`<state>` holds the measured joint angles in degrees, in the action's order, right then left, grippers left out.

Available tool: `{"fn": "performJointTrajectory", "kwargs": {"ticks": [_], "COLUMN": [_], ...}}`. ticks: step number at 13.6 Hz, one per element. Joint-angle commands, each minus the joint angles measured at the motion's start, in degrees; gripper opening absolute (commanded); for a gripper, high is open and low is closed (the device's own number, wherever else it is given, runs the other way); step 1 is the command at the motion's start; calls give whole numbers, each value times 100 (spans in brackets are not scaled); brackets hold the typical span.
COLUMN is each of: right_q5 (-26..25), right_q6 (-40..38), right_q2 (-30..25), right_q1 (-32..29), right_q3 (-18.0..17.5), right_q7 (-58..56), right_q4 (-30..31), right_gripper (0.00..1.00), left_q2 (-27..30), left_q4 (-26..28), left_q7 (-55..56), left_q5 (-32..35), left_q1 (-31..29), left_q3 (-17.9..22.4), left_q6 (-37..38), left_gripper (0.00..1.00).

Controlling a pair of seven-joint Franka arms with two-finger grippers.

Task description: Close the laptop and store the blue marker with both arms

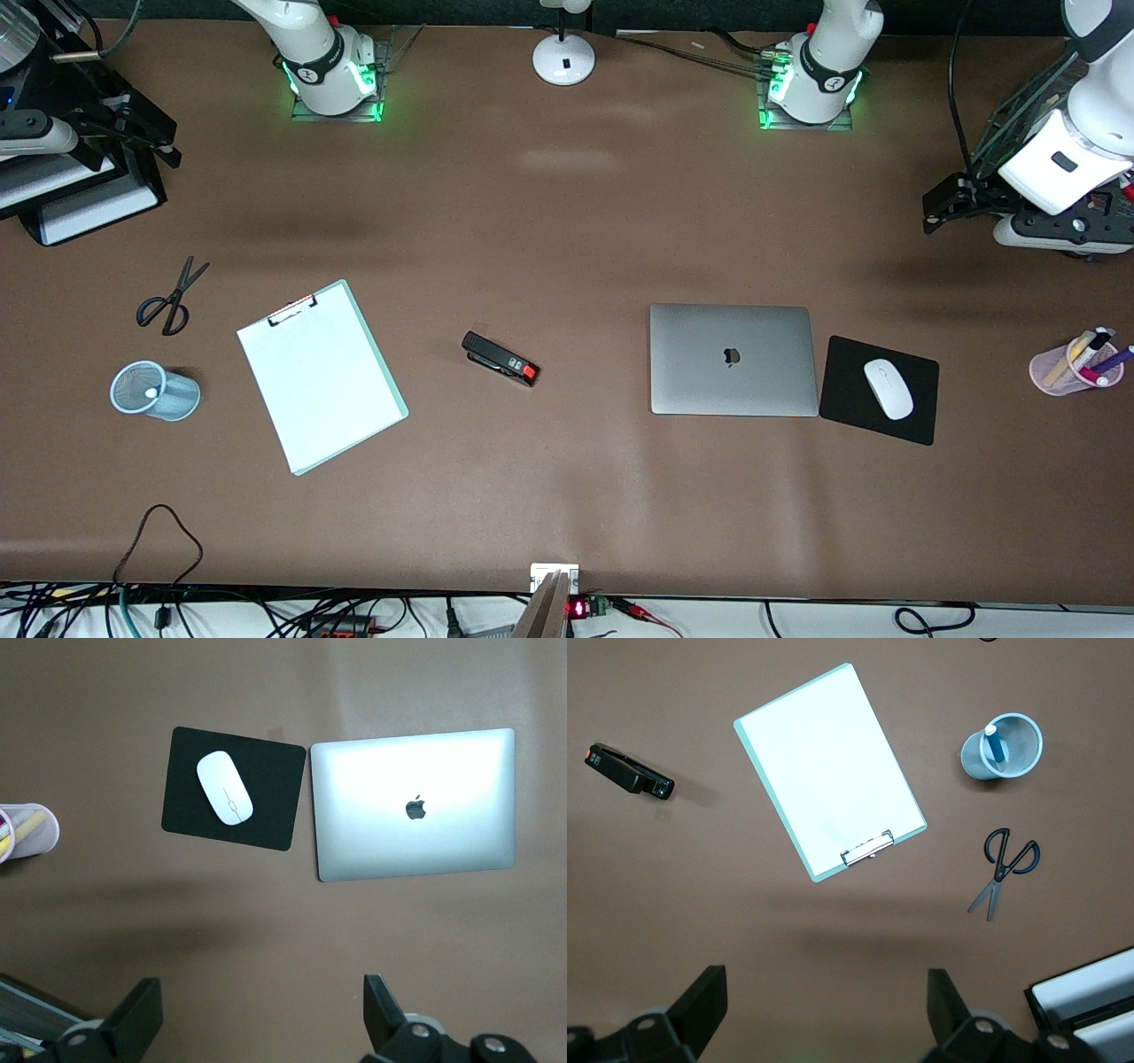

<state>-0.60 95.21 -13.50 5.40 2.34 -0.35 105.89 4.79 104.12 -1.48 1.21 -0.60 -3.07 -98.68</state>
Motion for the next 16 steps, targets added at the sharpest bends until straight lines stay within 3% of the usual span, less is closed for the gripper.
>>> {"fn": "performJointTrajectory", "kwargs": {"ticks": [1, 16], "right_q5": [16, 34], "right_q6": [50, -11], "right_q2": [127, 576], "right_q1": [-57, -74], "right_q3": [-23, -14], "right_q7": [70, -35], "right_q4": [-129, -657], "right_gripper": [100, 100], "left_q2": [4, -5], "left_q4": [-120, -111], "left_q7": [-54, -71], "left_q5": [-15, -15], "left_q1": [51, 42], "left_q3": [8, 52], "left_q6": [138, 156], "left_gripper": [100, 100]}}
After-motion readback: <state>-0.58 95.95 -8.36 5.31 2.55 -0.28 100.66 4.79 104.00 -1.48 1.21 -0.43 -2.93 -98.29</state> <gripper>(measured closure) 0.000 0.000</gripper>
